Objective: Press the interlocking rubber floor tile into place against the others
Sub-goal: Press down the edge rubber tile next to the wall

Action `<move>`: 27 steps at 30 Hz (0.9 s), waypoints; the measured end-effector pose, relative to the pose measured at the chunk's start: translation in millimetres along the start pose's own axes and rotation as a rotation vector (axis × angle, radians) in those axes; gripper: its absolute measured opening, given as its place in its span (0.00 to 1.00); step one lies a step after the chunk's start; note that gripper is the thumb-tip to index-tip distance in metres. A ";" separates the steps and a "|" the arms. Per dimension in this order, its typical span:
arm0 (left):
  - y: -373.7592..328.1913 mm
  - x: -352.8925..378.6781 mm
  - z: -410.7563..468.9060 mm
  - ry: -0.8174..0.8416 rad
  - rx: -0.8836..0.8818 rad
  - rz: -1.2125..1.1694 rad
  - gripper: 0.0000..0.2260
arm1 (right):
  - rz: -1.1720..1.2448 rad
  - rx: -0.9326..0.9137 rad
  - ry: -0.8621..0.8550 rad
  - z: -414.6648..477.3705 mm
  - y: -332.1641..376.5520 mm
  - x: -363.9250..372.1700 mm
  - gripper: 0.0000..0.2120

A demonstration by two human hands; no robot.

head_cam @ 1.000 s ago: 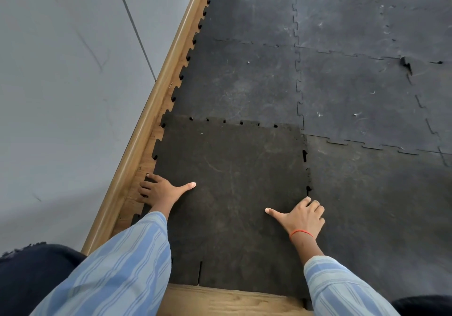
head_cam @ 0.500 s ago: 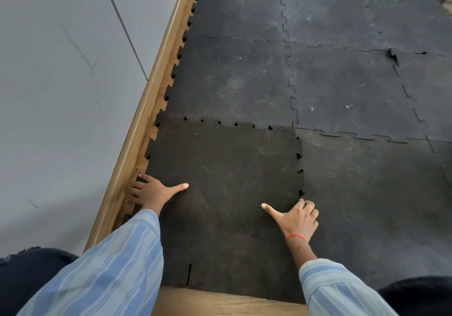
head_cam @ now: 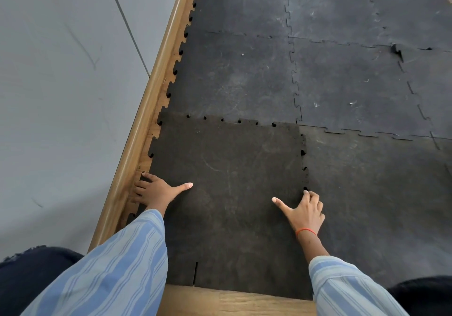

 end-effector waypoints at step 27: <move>-9.2 -4.9 0.0 0.010 -0.024 -0.047 0.68 | -0.032 0.073 0.040 11.6 7.4 4.4 0.50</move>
Point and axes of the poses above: each hand's wrist, its own z-axis towards the middle knuckle, its own x-axis out of the palm, y = z × x, the point moved 3 cm from there along z, towards the middle knuckle, and after that the axes turned 7 degrees about -x, right-handed, at the moved point
